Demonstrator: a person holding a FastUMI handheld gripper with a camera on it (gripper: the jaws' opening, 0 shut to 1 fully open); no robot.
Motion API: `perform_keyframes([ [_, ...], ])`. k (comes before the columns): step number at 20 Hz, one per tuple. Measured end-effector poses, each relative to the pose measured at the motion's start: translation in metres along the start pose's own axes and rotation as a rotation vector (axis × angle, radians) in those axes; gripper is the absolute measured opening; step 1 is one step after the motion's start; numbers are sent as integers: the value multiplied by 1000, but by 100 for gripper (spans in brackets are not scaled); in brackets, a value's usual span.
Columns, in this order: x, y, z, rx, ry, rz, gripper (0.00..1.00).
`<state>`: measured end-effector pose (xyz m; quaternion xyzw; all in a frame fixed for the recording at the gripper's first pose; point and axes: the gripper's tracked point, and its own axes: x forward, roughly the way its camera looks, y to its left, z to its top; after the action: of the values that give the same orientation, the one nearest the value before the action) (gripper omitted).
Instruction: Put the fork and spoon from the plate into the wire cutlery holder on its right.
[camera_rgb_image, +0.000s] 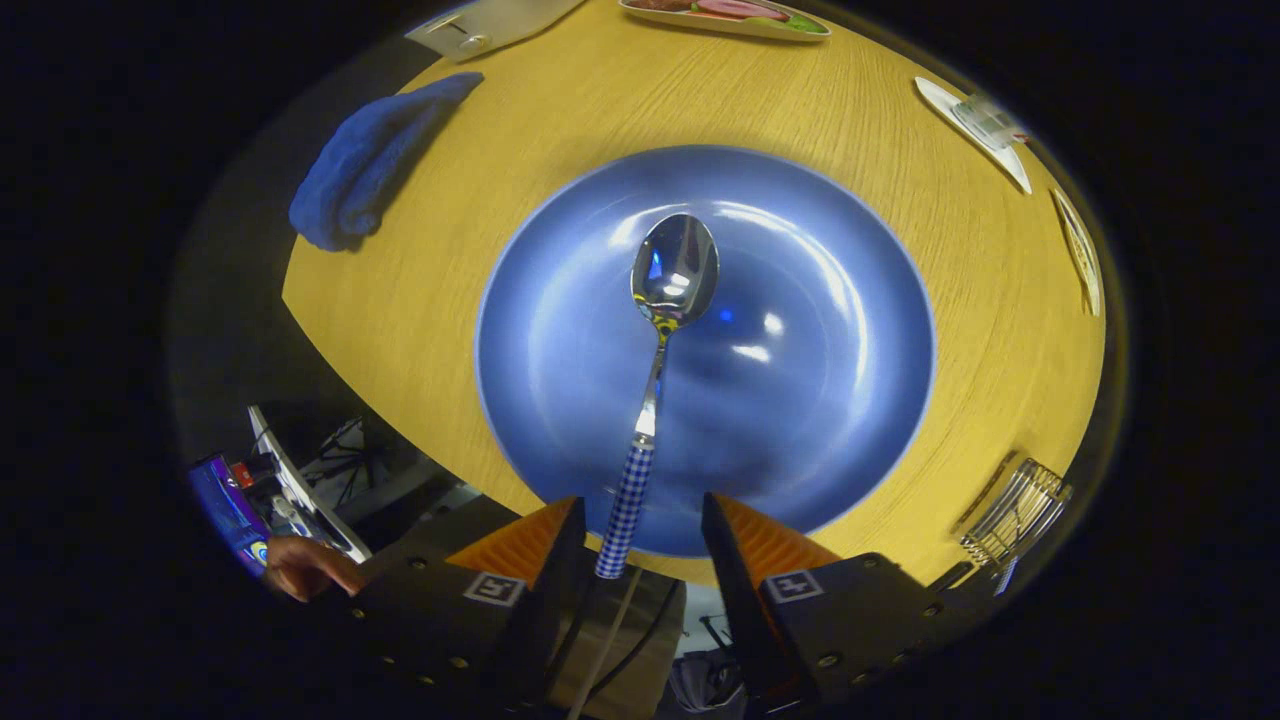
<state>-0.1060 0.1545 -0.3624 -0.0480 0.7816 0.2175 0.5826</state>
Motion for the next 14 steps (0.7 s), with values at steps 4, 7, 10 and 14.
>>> perform_keyframes([
  [4, -3, -1, 9, 24, -3, 16, 60],
  [7, 0, -10, 8, 49, 4, 11, 61],
  [10, 14, -10, 2, 86, 40, 47, 61],
  [14, 13, -2, 4, 103, 33, 109, 12],
])
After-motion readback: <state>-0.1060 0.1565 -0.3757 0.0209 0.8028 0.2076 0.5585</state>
